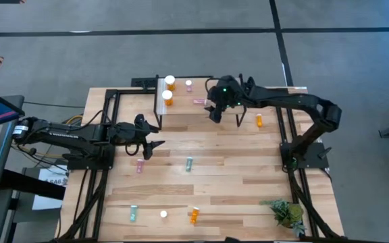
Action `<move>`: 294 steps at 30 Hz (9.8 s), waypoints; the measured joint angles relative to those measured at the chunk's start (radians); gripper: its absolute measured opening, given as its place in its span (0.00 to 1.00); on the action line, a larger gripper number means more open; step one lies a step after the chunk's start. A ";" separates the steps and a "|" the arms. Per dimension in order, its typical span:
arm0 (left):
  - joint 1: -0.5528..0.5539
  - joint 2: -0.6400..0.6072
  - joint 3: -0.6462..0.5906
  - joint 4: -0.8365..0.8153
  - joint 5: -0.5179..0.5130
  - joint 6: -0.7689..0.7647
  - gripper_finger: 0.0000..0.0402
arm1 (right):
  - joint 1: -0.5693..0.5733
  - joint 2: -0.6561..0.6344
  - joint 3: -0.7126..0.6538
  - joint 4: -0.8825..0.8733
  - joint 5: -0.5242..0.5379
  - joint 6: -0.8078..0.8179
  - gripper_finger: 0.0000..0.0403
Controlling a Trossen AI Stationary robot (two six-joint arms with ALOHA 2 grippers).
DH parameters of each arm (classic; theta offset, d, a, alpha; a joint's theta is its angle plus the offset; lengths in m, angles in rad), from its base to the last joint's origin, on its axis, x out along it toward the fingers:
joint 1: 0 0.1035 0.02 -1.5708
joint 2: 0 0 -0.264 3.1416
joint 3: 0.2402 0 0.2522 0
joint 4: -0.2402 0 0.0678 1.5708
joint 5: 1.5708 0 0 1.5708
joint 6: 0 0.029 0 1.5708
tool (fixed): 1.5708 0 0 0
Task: Pick and place medicine bottles onto shelf by color
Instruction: Put the bottom small pink pill bottle aligned with the other small pink bottle on the shelf
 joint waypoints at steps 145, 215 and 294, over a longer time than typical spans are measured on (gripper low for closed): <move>-0.048 0.264 -0.030 0.589 -0.073 0.059 0.67 | 0.378 0.069 0.213 -0.214 -0.059 0.047 0.35; -0.118 0.222 -0.028 0.602 -0.053 0.125 0.67 | 0.373 0.070 0.327 -0.212 -0.031 0.038 0.36; -0.105 0.293 -0.044 0.856 0.069 0.149 0.22 | 0.429 -0.158 0.044 0.024 -0.036 0.185 0.59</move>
